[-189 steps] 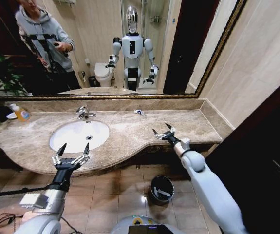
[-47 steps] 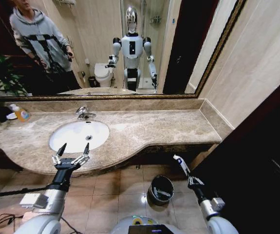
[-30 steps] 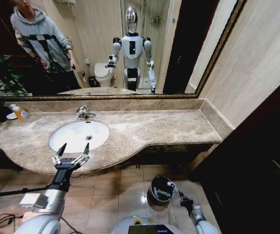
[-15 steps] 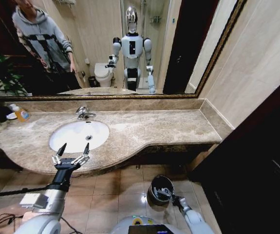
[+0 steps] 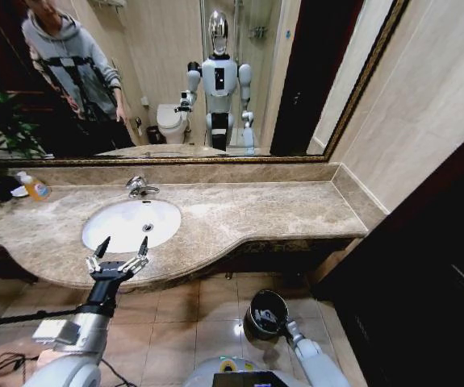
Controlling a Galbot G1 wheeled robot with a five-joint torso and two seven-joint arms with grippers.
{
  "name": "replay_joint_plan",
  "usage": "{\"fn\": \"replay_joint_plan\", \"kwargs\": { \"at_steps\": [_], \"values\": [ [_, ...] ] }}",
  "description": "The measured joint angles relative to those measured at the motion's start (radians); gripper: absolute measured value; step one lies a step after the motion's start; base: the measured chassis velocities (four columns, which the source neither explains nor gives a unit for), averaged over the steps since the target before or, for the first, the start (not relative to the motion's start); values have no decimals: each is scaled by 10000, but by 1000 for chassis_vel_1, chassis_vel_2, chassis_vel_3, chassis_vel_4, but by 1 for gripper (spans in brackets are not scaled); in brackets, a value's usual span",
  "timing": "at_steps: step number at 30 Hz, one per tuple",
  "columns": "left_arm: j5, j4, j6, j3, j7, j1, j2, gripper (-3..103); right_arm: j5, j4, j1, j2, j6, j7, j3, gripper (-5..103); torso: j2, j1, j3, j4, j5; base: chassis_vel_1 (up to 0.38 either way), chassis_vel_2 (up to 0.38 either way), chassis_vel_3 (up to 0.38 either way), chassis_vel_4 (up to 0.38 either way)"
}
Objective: Pick up the trash from the sink and place it in the trash bin.
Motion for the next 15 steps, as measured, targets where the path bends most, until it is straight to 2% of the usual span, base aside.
{"fn": "replay_joint_plan", "kwargs": {
  "at_steps": [2, 3, 5, 7, 8, 10, 11, 13, 14, 15],
  "values": [
    [0, 0, 0, 0, 0, 0, 0, 100, -37, 5, 8, 40, -18, 25, -6, 0, 0, 0, 0, 0, 0, 0, 0, 0, 0],
    [0, 0, 0, 0, 0, 0, 0, 100, -60, 7, 7, 63, -29, 31, -6, 5, 0, 0, 0, 0, 0, 0, 0, 0, 0],
    [0, 0, 0, 0, 0, 0, 0, 100, -76, 14, 2, 82, -35, 42, -5, 5, 0, 0, 0, 0, 1, 0, 0, 0, 0],
    [1, 0, 0, 0, 0, 0, 0, 100, -115, 50, -28, 117, -42, 62, 2, 16, 0, 0, 0, 0, 0, 0, 0, 0, 0],
    [1, 0, 0, 0, 0, 0, 0, 100, -115, 50, -28, 117, -42, 62, 2, 16, 0, 0, 0, 0, 0, 0, 0, 0, 0],
    [0, 0, 0, 0, 0, 0, 0, 100, -135, 120, -66, 129, -44, 83, 9, 27, 1, 0, 0, 0, 1, 0, 0, 0, 0],
    [0, 0, 0, 0, 0, 0, 0, 100, -135, 120, -66, 129, -44, 83, 9, 27, 1, 0, 0, 0, 1, 0, 0, 0, 0],
    [0, 0, 0, 0, 0, 0, 0, 100, -137, 205, -110, 128, -45, 95, 12, 38, 1, 0, 0, 0, 0, 0, 0, 0, 0],
    [1, 0, 0, 0, 0, 0, 0, 100, -134, 295, -154, 124, -45, 96, 15, 38, 1, 0, 0, 0, 1, 0, 0, 0, 0],
    [0, 0, 0, 0, 0, 0, 0, 100, -113, 387, -201, 115, -46, 97, 17, 49, 1, 0, 0, 0, 1, 0, 0, 0, 0]
  ]
}}
